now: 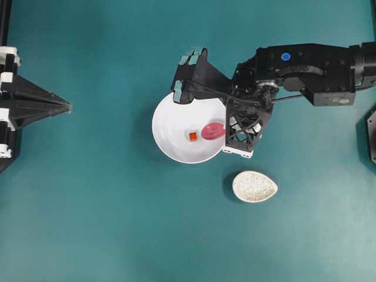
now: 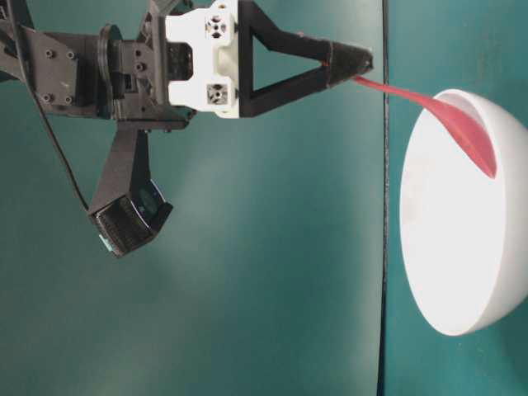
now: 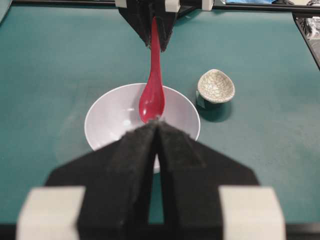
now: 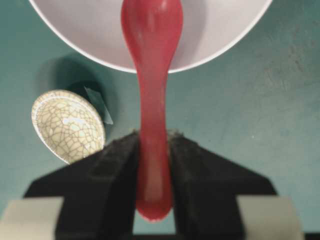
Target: Grip the spoon and scoop the red block from the bowl with right arm.
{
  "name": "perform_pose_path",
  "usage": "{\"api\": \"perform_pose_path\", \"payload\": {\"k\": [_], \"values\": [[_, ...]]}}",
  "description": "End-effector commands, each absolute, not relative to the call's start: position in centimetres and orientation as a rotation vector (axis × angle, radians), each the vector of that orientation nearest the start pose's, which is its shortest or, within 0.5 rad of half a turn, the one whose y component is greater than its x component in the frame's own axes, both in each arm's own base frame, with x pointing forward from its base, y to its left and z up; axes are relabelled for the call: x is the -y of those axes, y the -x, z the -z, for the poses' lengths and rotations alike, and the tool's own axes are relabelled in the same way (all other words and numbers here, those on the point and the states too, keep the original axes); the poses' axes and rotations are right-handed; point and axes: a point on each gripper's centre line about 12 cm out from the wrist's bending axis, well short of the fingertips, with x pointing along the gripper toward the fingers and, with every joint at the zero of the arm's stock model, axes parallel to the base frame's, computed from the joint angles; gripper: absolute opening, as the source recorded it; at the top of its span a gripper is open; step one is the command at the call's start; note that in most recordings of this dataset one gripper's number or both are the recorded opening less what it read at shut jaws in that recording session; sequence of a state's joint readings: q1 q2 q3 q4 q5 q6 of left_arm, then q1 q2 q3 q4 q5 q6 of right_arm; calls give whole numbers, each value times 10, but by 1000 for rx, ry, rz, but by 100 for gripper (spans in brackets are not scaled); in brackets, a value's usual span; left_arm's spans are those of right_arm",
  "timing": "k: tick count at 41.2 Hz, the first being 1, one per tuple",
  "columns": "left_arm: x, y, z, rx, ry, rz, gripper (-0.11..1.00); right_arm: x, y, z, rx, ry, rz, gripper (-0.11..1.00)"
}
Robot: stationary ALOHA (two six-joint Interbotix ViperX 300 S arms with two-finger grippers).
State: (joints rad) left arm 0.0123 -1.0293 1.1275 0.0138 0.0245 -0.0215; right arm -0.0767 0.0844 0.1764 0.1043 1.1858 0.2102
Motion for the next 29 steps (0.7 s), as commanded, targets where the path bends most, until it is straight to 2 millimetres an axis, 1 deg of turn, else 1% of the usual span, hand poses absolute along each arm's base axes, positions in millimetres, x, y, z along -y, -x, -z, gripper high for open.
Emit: {"api": "perform_pose_path", "payload": {"k": [1, 15, 29], "values": [[-3, -192, -298, -98, 5, -14, 0, 19, -394, -237, -1403, -336, 156, 22], [-3, -192, -298, -98, 4, -14, 0, 16, -407, -223, -1394, -322, 140, 22], [-3, -192, -298, -98, 4, -14, 0, 18, -430, -219, -1362, -283, 106, 22]]}}
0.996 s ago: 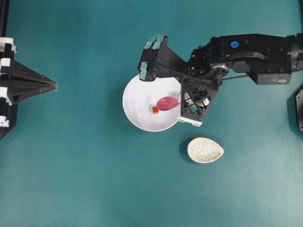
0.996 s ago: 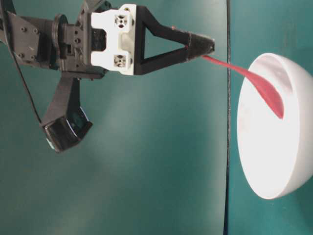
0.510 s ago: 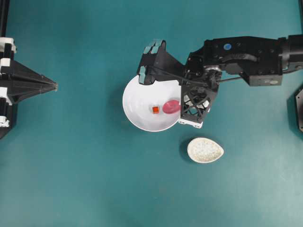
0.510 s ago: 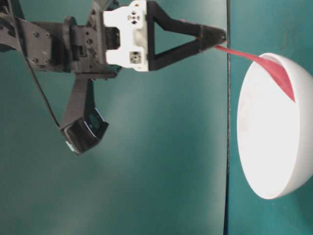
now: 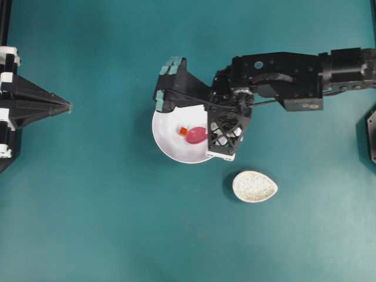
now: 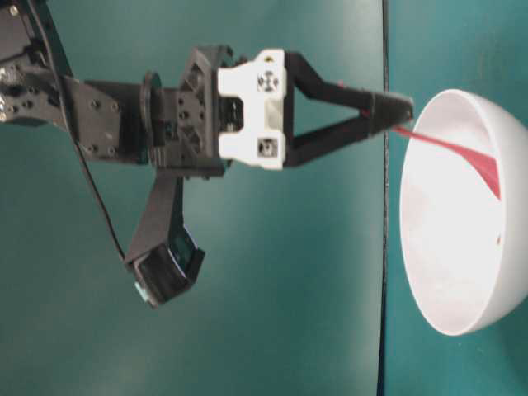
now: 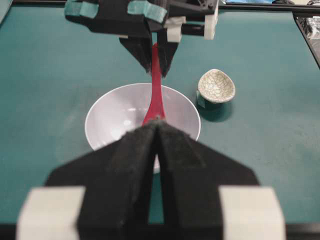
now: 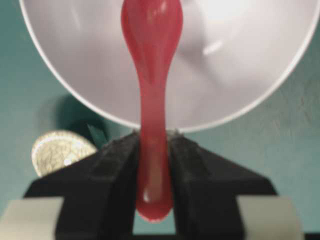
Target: Grip the spoon and scoop the red block from the bowl with right arm.
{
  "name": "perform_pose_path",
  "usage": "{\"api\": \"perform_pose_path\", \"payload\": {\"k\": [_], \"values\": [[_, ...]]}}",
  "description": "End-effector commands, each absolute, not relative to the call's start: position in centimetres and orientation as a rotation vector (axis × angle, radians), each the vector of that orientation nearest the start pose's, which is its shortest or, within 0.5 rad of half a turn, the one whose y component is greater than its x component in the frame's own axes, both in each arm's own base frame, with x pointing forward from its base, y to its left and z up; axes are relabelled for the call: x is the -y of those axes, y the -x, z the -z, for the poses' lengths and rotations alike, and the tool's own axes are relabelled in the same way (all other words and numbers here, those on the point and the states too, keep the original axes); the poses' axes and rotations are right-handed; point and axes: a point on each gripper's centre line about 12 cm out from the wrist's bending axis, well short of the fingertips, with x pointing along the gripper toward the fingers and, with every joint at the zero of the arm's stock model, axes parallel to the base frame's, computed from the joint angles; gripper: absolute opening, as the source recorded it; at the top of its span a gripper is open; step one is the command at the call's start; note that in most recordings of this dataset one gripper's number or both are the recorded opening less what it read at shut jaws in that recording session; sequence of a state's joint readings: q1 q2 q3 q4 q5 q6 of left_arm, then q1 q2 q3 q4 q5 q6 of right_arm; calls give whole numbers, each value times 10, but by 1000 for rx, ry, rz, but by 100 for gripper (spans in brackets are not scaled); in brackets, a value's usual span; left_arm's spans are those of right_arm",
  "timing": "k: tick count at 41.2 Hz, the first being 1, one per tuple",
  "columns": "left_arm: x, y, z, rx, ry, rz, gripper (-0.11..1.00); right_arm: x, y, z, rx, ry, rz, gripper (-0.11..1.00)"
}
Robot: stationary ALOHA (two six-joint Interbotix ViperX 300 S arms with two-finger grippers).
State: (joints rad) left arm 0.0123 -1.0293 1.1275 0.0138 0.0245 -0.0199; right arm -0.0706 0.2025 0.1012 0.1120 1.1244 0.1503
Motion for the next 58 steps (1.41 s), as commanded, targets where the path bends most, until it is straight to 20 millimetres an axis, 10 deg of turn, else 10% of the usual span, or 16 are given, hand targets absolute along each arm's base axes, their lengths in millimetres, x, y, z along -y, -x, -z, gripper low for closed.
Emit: {"api": "perform_pose_path", "payload": {"k": [1, 58], "values": [[-3, -192, -298, -98, 4, -14, 0, 18, -431, -218, -1358, -280, 104, 22], [-3, -191, -297, -103, 2, -14, 0, 34, -414, -216, -1339, -303, 149, 22]]}}
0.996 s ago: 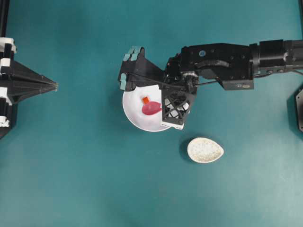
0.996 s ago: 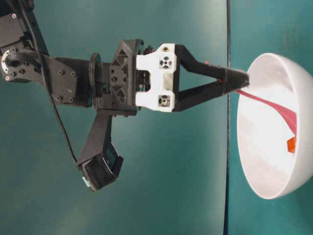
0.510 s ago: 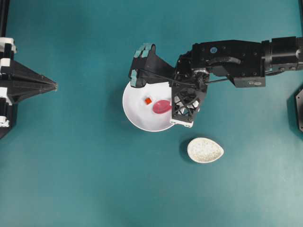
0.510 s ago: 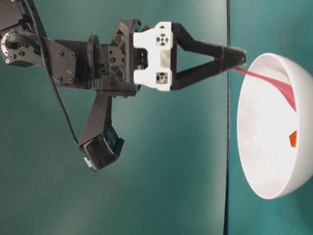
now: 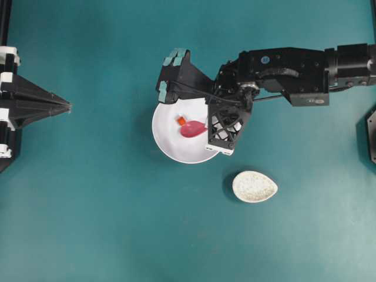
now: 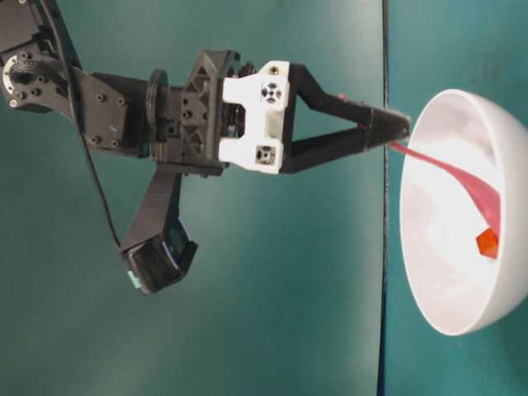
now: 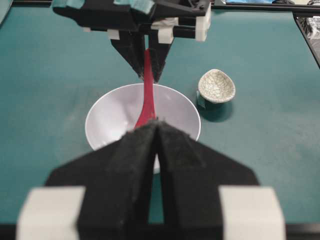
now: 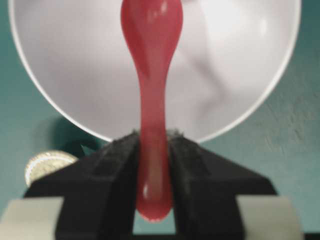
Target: Grip the spoon and scoop the red block from the bowl with right arm.
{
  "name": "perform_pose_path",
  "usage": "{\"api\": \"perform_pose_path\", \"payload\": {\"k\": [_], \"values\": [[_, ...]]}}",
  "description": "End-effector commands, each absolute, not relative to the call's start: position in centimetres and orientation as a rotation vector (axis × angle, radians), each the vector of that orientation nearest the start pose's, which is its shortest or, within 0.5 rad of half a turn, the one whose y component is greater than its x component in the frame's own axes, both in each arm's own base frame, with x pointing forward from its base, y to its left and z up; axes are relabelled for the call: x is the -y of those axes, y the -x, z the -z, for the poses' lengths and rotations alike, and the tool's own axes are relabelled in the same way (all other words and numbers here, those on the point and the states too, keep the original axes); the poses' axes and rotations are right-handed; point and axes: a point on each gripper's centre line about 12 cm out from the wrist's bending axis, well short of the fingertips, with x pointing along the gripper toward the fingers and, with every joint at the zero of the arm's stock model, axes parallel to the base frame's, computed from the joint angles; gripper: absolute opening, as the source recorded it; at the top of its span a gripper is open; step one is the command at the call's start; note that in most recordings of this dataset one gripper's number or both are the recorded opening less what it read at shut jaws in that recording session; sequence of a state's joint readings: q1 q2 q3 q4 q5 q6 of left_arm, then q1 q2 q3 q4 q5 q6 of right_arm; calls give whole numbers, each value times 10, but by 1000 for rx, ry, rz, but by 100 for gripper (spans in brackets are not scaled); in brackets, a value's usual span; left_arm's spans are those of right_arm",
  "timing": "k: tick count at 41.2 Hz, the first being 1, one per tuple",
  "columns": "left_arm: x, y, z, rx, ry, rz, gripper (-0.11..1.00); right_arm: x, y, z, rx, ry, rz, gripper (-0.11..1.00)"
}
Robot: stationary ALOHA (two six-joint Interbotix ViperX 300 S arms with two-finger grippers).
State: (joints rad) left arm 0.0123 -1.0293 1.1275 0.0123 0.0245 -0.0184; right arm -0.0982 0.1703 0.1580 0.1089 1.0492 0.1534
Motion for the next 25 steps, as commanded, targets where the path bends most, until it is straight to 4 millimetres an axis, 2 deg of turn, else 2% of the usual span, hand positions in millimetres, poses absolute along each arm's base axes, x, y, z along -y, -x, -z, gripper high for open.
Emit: {"api": "perform_pose_path", "payload": {"k": [1, 9, 25], "values": [[-3, -191, -296, -104, 2, -14, 0, 35, -414, -217, -1339, -301, 148, 22], [-3, -191, -296, -104, 2, -14, 0, 40, -416, -218, -1314, -299, 155, 22], [-3, -191, -294, -110, 1, -14, 0, 37, -424, -216, -1289, -304, 145, 22]]}}
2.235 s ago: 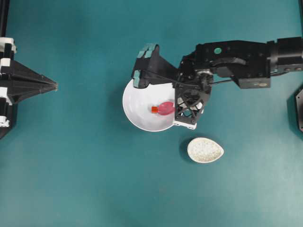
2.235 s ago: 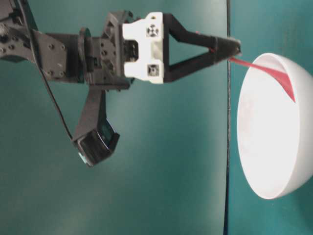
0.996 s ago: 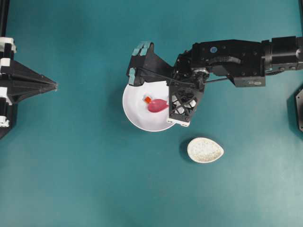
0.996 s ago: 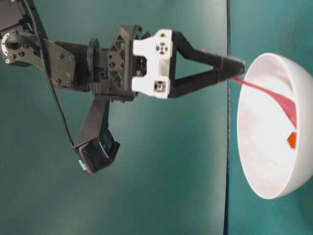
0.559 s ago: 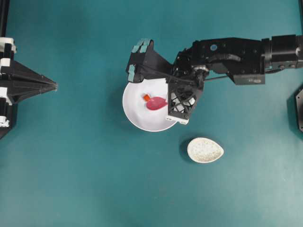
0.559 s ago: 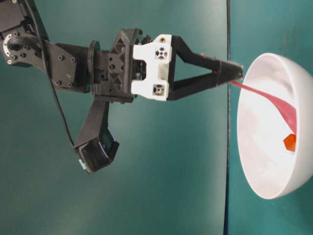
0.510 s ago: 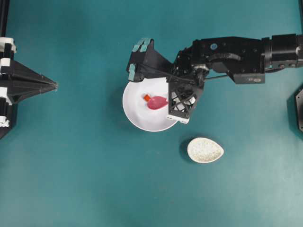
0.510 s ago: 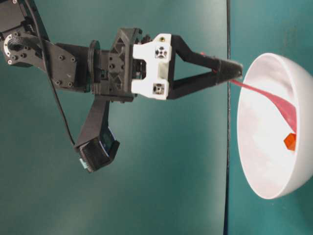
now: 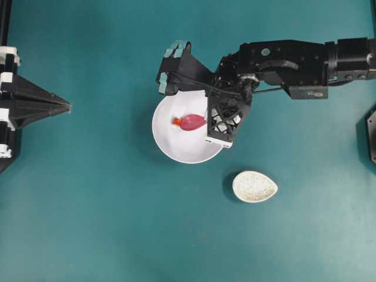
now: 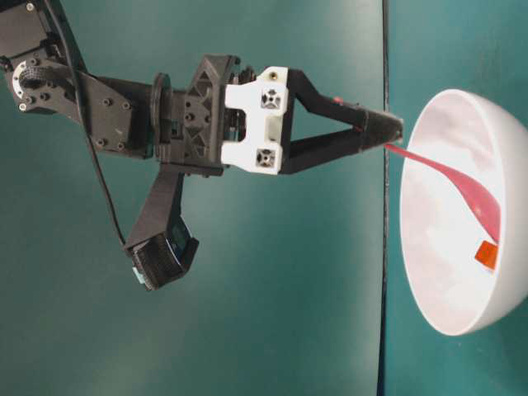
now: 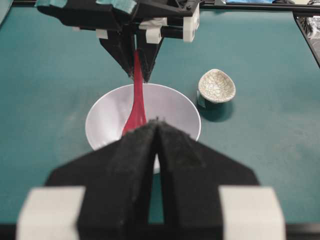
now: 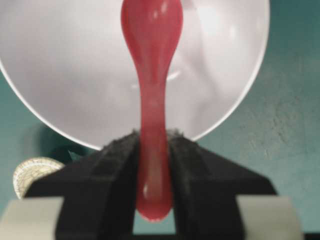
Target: Grip the spoon and scoop the red block from the bowl with right arm.
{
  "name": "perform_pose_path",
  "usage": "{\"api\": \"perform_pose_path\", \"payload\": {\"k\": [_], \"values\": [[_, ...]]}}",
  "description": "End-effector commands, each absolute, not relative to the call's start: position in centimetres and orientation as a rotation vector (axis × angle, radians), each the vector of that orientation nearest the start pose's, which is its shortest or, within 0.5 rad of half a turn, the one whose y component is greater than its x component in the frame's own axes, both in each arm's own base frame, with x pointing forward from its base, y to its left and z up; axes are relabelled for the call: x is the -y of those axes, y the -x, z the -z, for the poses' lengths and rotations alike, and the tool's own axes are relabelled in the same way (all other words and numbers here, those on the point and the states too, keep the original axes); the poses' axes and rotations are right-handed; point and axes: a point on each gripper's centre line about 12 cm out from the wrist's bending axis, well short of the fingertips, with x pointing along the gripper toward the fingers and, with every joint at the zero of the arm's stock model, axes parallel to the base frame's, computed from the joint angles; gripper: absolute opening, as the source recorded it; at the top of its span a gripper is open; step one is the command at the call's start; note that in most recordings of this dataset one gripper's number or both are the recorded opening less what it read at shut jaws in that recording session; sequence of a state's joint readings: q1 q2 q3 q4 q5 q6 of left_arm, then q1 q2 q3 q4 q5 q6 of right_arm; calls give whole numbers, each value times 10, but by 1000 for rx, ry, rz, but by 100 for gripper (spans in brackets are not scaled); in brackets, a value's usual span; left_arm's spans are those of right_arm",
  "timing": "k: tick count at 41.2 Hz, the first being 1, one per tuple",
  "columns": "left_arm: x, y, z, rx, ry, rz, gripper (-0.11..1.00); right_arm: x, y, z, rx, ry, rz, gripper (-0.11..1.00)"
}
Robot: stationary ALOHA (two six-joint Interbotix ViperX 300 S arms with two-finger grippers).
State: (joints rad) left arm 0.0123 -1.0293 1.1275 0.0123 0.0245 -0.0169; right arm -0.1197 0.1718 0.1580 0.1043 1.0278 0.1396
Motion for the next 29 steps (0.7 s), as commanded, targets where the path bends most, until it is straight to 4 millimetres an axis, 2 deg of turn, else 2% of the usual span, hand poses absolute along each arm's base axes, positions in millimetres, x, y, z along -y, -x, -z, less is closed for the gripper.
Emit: {"api": "perform_pose_path", "payload": {"k": [1, 15, 29], "values": [[-3, -191, -294, -109, 1, -14, 0, 37, -425, -215, -1288, -301, 144, 22], [-3, -191, -293, -114, 1, -14, 0, 38, -440, -215, -1233, -295, 145, 22], [-3, -191, -293, -112, 1, -14, 0, 38, -443, -216, -1205, -300, 148, 22]]}}
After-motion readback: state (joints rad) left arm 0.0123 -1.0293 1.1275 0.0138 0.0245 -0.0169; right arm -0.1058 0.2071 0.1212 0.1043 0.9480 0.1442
